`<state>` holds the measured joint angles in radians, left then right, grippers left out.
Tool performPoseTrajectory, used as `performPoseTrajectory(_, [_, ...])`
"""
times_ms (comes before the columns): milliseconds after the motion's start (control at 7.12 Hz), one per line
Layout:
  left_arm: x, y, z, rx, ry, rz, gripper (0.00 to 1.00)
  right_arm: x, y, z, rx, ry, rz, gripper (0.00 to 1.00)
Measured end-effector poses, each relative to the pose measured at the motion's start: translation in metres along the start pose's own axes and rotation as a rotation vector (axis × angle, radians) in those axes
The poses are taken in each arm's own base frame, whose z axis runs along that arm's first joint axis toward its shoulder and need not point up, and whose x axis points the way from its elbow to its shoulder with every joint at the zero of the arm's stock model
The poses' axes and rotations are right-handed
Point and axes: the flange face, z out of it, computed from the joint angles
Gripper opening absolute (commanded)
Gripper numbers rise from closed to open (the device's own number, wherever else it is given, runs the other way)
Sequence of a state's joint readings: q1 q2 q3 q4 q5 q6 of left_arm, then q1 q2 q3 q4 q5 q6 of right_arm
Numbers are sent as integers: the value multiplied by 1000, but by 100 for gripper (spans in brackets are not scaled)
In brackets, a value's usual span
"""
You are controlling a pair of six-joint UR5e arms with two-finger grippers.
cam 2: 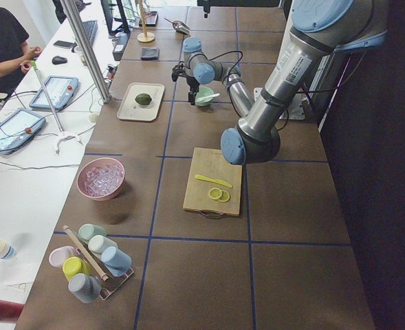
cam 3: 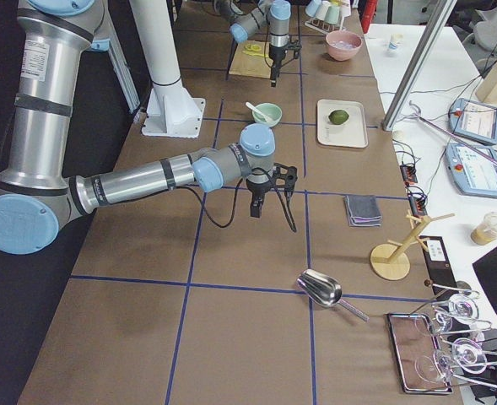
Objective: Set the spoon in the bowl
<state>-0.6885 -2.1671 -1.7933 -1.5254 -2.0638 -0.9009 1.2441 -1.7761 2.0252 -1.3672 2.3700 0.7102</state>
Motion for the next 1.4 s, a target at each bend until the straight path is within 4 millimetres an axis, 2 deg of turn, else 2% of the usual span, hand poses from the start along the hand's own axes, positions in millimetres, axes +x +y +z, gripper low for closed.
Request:
performPoseTrajectory(140, [-49, 6, -17, -7, -46, 51, 96, 11, -3, -3, 4, 6, -6, 100])
performPoseTrajectory(421, [-167, 18, -50, -37, -118, 125, 98, 46, -12, -15, -5, 42, -65, 100])
performPoseTrajectory(562, [-237, 22, -72, -61, -110, 139, 99, 64, -15, -25, -17, 61, -101, 100])
performPoseTrajectory(843, [-394, 44, -119, -71, -88, 135, 99, 94, -16, -37, -42, 81, -155, 100])
performPoseTrajectory(983, [-470, 59, -136, -66, -89, 121, 99, 108, -15, -40, -54, 87, -174, 100])
performPoseTrajectory(1124, [-532, 75, -145, -66, -90, 105, 100, 116, -14, -42, -66, 90, -185, 100])
performPoseTrajectory(1264, [-572, 89, -150, -73, -84, 84, 100, 124, -12, -41, -76, 93, -193, 100])
performPoseTrajectory(1405, [-589, 98, -151, -90, -75, 57, 100, 132, -12, -42, -82, 96, -200, 100])
